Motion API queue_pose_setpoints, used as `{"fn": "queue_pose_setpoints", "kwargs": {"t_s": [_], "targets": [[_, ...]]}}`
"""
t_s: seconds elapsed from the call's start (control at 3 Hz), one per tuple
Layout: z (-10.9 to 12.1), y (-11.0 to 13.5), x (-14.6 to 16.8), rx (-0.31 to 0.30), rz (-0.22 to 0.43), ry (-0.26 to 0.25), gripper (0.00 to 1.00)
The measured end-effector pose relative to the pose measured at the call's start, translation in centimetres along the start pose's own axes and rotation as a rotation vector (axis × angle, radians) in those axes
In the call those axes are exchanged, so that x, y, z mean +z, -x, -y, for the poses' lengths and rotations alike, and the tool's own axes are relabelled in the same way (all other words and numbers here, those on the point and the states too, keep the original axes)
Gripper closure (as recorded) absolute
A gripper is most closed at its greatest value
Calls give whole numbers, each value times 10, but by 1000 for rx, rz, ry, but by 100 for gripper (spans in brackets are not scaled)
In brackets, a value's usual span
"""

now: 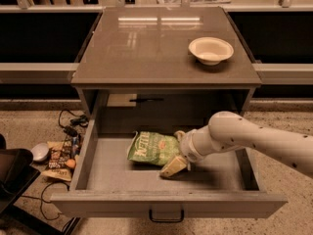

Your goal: Pick green jalapeno chip bag from top drawer and place on counter

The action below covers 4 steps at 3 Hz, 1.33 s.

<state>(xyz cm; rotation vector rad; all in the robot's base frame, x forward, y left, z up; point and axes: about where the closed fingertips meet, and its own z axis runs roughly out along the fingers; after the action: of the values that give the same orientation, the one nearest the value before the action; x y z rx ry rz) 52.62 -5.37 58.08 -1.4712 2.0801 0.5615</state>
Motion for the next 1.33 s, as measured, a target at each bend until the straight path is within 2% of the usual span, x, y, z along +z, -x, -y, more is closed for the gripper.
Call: {"fn": "queue_pose_setpoints", "kwargs": {"t_s": [1.0, 1.33], "targets": [[0, 10, -10, 8, 2, 3, 96], [-5, 9, -7, 21, 13, 23, 100]]}}
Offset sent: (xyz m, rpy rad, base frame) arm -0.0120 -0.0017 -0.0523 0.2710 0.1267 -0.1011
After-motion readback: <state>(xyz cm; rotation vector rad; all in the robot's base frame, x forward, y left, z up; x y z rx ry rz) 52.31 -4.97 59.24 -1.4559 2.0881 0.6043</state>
